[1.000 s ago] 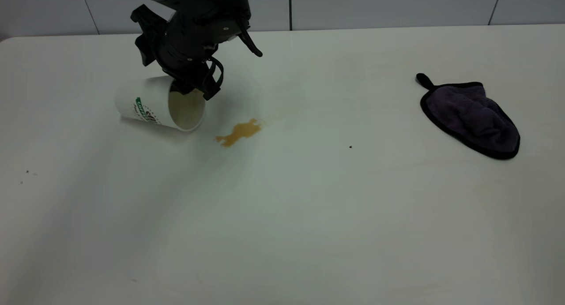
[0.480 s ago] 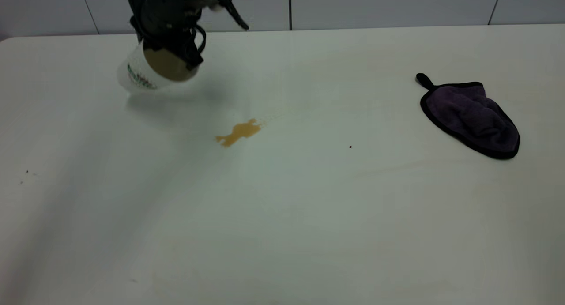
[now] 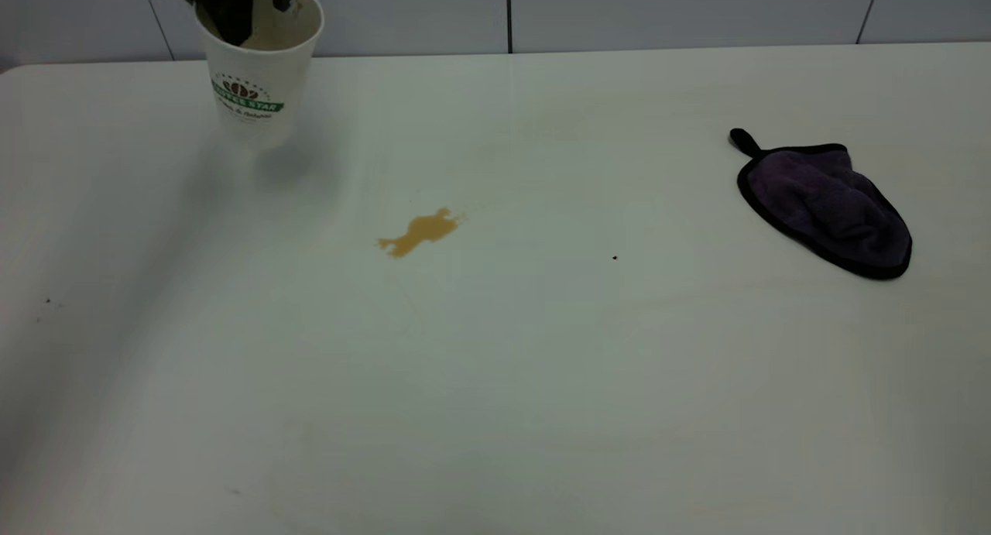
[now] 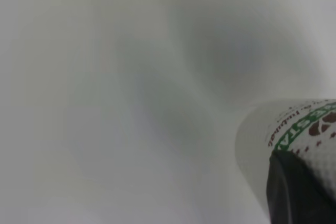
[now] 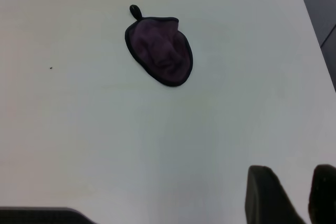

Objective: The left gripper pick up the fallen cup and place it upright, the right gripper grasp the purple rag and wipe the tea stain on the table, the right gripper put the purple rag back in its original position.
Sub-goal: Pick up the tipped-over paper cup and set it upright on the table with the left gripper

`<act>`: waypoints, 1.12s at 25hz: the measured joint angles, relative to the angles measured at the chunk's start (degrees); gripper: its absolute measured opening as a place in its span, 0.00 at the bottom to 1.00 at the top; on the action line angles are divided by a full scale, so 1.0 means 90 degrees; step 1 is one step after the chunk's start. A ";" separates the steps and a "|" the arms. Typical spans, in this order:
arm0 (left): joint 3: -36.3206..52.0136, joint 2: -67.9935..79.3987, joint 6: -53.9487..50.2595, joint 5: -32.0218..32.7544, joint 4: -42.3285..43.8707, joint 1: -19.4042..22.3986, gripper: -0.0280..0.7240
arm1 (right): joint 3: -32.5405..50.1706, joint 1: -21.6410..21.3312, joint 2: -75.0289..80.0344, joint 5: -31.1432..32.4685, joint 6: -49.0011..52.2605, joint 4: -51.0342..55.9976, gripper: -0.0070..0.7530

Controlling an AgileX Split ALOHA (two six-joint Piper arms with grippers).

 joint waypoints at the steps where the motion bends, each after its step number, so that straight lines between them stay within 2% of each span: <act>1: 0.0000 0.0008 0.0224 0.0000 -0.0386 0.0144 0.03 | 0.0000 0.0000 0.0000 0.0000 0.0000 0.0000 0.32; 6: -0.0007 0.0206 0.0909 0.0006 -0.2025 0.0787 0.03 | 0.0000 0.0000 0.0000 0.0000 0.0000 0.0005 0.32; 11: -0.0007 0.0534 0.1424 -0.0078 -0.2916 0.1203 0.03 | 0.0000 0.0000 0.0000 0.0000 0.0000 0.0005 0.32; 22: -0.0007 0.1101 0.1571 -0.0395 -0.3208 0.1350 0.04 | 0.0000 0.0000 0.0000 0.0000 0.0000 0.0005 0.32; 25: -0.0008 0.1135 0.1485 -0.0446 -0.3228 0.1357 0.10 | 0.0000 0.0000 0.0000 0.0000 0.0000 0.0005 0.32; 28: -0.0014 0.1134 0.1382 -0.0547 -0.3271 0.1372 0.22 | 0.0000 0.0000 0.0000 0.0000 0.0000 0.0005 0.32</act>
